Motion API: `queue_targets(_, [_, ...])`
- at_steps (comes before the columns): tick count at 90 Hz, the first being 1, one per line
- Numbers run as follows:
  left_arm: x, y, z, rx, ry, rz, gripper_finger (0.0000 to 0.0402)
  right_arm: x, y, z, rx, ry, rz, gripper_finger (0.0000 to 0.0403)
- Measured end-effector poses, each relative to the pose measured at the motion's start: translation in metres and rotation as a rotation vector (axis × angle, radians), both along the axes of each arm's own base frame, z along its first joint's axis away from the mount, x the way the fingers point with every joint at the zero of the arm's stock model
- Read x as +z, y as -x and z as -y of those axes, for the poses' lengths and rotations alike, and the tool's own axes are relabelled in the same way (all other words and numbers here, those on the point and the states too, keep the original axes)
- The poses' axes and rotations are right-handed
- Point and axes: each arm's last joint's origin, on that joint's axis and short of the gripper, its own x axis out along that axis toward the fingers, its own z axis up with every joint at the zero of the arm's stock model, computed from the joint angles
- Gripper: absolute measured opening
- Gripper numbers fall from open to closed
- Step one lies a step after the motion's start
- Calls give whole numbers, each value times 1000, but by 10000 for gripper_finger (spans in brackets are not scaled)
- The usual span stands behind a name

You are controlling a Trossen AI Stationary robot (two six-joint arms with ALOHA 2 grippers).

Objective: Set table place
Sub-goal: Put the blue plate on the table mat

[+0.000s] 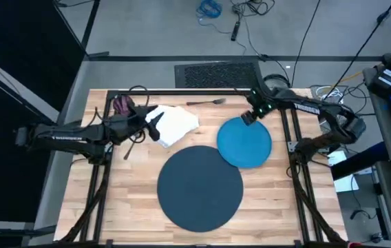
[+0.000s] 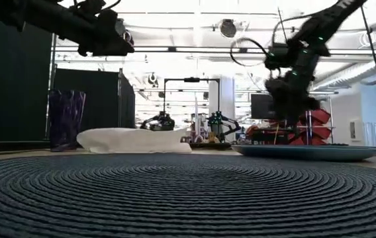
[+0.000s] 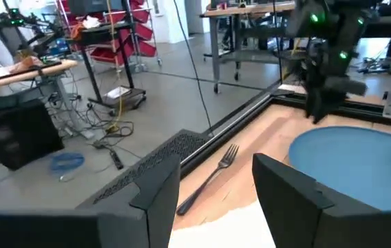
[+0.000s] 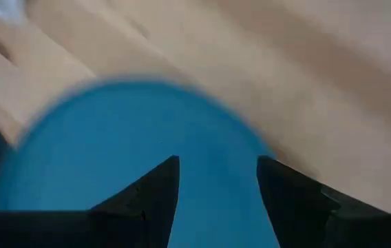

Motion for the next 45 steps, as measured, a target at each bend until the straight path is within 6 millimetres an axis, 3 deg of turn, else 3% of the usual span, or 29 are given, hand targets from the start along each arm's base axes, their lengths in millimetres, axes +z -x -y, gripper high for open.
queue_targets(22, [2,1,-5,106,-8,27,169,-31,19,-21,-61,-89,-59,183])
queue_targets(45, [4,0,-3,36,-5,57,169,-36,15,-17,-156,-67,22,183])
